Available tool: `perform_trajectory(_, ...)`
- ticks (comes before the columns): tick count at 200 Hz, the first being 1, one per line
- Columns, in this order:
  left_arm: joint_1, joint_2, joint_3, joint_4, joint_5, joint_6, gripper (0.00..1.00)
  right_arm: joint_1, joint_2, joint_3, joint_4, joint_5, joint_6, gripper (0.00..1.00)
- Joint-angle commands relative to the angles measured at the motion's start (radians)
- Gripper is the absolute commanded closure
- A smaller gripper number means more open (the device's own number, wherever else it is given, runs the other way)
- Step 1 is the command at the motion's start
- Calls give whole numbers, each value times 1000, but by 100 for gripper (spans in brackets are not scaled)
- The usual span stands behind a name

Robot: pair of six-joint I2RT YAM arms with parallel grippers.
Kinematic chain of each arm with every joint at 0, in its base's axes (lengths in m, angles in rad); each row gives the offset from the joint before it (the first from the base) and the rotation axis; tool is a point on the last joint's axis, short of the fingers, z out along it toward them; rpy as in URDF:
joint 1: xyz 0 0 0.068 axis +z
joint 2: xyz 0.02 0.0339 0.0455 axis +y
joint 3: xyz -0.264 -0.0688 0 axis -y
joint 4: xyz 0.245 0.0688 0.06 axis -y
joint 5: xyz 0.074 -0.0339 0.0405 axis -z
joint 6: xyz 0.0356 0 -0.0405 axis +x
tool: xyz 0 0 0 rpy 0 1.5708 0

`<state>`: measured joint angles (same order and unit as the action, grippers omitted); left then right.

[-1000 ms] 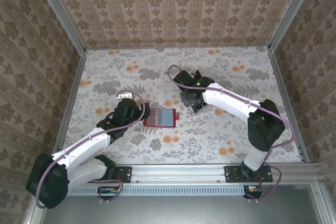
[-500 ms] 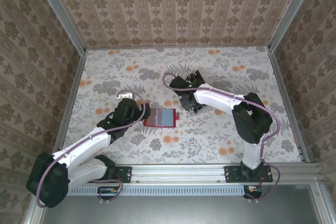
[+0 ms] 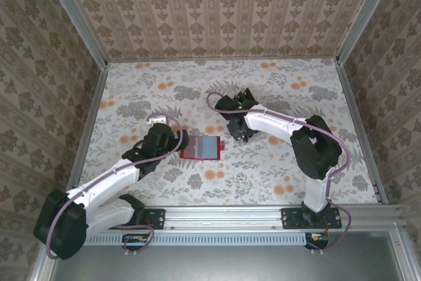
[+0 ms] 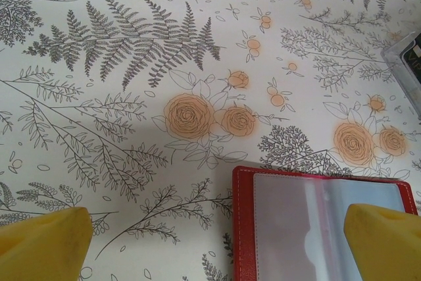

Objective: Put the credit cards into the card holder
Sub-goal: Pick up the credit card from the storage box.

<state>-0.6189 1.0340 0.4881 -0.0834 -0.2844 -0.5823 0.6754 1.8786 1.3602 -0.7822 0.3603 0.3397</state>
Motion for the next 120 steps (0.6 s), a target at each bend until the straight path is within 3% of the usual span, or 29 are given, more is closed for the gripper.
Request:
perform_trajectory(1, 8, 0, 3, -7, 2, 14, 0, -7, -6, -12, 10, -29, 5, 82)
perform_trajectory(97, 8, 3, 7, -9, 7, 14, 0, -14, -53, 1, 12, -75, -5, 100)
perform_trajectory(120, 8, 5, 9, -15, 9, 15, 0, -15, -83, 14, 3, -87, -11, 100)
